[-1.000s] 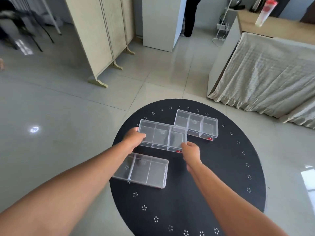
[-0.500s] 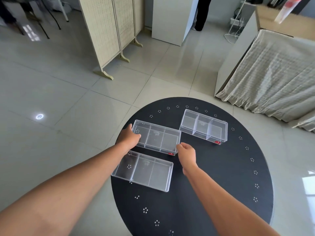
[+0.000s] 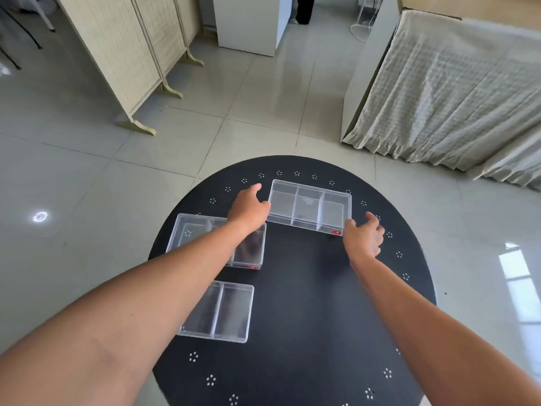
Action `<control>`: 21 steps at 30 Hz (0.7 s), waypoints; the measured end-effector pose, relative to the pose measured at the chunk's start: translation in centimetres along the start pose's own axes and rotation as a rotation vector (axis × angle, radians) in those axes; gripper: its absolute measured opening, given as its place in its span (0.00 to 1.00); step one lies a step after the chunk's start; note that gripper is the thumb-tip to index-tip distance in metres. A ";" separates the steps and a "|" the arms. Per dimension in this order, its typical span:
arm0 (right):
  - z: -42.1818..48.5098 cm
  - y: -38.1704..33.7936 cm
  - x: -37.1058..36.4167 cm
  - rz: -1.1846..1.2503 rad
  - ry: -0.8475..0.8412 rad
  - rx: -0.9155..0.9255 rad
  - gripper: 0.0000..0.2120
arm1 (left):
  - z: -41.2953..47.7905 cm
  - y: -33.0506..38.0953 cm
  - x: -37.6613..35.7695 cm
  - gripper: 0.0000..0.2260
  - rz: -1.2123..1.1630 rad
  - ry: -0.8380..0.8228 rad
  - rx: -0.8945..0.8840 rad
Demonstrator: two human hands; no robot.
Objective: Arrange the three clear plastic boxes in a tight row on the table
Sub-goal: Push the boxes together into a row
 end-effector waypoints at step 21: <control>0.8 -3.6 -4.4 0.234 -0.385 0.110 0.19 | 3.7 0.5 -0.1 0.18 -0.111 0.024 0.175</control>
Point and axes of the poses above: each hand's wrist, its own z-axis towards the middle knuckle, its own x-axis out of the back of the hand, y = z × x, the point moved 4 cm from there along z, towards the middle knuckle, and after that the axes turned 11 degrees about -z, right-handed, at the moved point
